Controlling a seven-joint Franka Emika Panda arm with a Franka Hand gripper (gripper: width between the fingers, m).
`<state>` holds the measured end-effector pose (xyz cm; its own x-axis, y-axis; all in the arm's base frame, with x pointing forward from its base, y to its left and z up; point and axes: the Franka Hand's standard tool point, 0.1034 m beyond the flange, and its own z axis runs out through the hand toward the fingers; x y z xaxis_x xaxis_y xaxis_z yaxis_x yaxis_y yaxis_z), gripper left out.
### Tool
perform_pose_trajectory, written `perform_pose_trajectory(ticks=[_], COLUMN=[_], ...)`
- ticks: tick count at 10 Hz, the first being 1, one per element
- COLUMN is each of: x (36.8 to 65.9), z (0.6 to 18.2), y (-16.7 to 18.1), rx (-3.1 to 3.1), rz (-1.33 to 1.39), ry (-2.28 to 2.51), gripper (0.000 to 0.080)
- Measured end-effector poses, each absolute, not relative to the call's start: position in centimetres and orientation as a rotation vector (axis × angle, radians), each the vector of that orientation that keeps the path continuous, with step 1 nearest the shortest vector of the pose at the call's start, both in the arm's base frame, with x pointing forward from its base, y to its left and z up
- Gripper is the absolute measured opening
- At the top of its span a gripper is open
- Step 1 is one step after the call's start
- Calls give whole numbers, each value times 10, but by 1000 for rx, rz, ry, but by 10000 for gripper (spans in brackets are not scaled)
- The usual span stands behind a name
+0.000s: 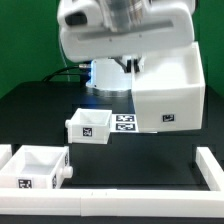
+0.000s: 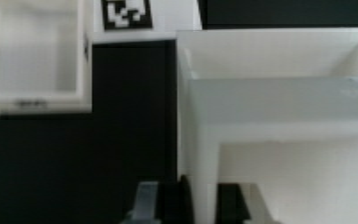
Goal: Assemble drawer
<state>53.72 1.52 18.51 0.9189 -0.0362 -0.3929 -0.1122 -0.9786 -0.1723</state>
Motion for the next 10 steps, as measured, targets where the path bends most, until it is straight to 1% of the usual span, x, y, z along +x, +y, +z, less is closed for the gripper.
perform_pose_trajectory(ticks=[1, 2, 4, 5, 6, 7, 8, 10], x=[542, 538, 546, 551, 557, 573, 579, 575], z=[198, 195, 188, 173, 168, 166, 161, 160], y=[26, 30, 22, 6, -9, -12, -11, -10], rx=[-2960, -2968, -2999, -3014, -3006, -2999, -2990, -2992], rz=[449, 363, 170, 47, 41, 13, 1, 13], ry=[88, 76, 38, -127, -237, -351, -426, -396], gripper=[34, 34, 34, 34, 34, 34, 34, 34])
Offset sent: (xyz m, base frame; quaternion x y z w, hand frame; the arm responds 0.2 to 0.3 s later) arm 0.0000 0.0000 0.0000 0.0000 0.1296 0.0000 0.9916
